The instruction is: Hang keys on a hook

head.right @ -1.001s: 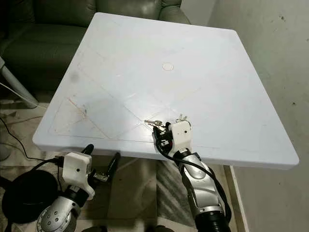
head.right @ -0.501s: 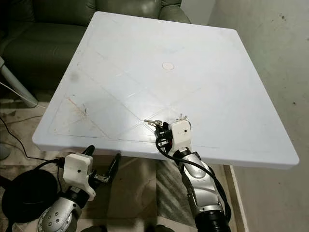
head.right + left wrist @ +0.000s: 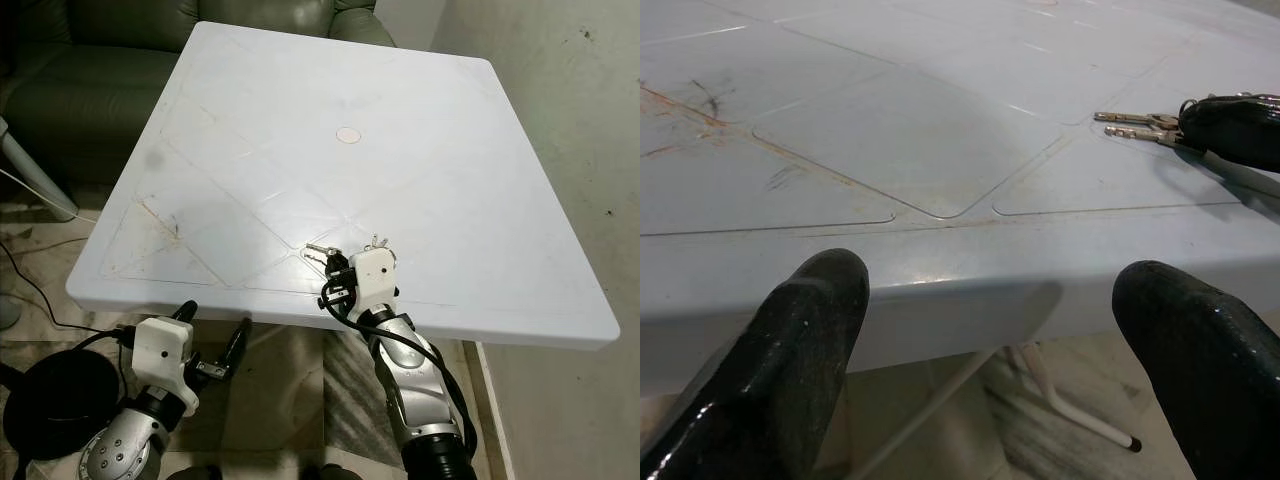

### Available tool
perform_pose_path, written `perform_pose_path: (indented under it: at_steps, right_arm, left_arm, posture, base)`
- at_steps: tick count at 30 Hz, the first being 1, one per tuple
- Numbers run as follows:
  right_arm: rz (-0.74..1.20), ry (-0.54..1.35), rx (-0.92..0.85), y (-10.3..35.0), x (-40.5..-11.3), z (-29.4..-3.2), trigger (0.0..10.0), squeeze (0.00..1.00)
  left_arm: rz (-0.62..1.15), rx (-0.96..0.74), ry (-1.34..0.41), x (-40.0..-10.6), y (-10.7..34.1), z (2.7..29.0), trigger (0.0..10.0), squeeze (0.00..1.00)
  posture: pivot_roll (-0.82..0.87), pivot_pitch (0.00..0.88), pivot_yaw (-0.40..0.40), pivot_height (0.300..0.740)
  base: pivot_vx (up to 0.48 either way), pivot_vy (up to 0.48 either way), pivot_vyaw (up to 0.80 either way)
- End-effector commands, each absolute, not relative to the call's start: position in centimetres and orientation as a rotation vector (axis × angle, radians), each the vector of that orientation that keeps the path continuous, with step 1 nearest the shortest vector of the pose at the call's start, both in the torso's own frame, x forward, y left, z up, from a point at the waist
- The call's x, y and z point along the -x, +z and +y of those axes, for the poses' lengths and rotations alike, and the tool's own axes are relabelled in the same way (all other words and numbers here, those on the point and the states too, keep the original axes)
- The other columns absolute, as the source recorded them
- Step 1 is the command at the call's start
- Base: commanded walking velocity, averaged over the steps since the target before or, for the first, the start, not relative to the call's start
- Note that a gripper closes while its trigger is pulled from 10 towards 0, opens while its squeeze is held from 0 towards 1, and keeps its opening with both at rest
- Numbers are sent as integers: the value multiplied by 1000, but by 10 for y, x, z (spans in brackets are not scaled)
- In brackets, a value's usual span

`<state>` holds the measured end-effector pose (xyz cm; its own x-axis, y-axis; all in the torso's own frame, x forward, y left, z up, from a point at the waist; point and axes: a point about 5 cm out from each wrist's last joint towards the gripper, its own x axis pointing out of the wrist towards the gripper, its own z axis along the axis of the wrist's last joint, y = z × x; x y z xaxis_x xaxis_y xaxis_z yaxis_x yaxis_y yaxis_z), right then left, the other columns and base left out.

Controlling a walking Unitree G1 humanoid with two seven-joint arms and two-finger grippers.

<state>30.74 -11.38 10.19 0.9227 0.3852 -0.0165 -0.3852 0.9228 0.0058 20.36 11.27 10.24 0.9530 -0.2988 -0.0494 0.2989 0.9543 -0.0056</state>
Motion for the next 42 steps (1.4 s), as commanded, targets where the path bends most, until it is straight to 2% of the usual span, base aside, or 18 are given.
perform_pose_path:
  at_steps: [1, 4, 6, 7, 8, 14, 15, 19, 20, 21, 42]
  right_arm:
    - [27, 370, -1, 100, -308, -119, 5961, 0]
    - [10, 362, 9, 102, -309, -121, 6353, 0]
    - [-12, 355, 105, 104, -310, -125, 8118, 0]
    - [-12, 355, 105, 104, -310, -125, 8118, 0]
    - [-7, 356, 128, 103, -311, -127, 10000, 0]
    - [7, 357, 131, 100, -311, -128, 10000, 0]
    - [10, 367, 110, 100, -310, -127, 10000, 1000]
    - [55, 332, 155, 93, -310, -128, 10000, 1000]
    - [48, 348, 160, 93, -309, -127, 10000, 78]
    - [51, 348, 157, 92, -309, -126, 10000, 0]
    - [32, 293, 188, 94, -312, -139, 9882, 0]
  left_arm:
    - [46, -4, -304, -201, 105, 112, 10000, 0]
    - [46, -4, -304, -201, 105, 112, 10000, 0]
    - [45, -3, -305, -202, 105, 111, 10000, 0]
    - [45, -3, -305, -202, 105, 111, 10000, 0]
    - [44, -3, -305, -202, 105, 111, 10000, 0]
    - [43, -2, -309, -202, 106, 110, 10000, 0]
    - [43, -2, -309, -202, 106, 110, 10000, 0]
    - [44, -2, -309, -202, 105, 110, 10000, 0]
    - [45, -1, -308, -201, 105, 110, 10000, 0]
    - [44, -2, -308, -202, 106, 110, 10000, 0]
    - [44, 3, -311, -202, 106, 109, 10000, 0]
  posture:
    - [72, 187, -96, 740]
    - [72, 186, -96, 740]
    - [70, 185, -95, 740]
    - [70, 185, -95, 740]
    - [69, 185, -95, 740]
    - [67, 187, -95, 740]
    - [68, 185, -96, 740]
    - [69, 189, -96, 740]
    - [69, 189, -96, 740]
    - [69, 188, -96, 740]
    - [67, 187, -95, 740]
  base:
    - [0, 0, 0]
    - [0, 0, 0]
    - [0, 0, 0]
    - [0, 0, 0]
    - [0, 0, 0]
    - [0, 0, 0]
    - [0, 0, 0]
    - [0, 0, 0]
    - [0, 0, 0]
    - [0, 0, 0]
    - [0, 0, 0]
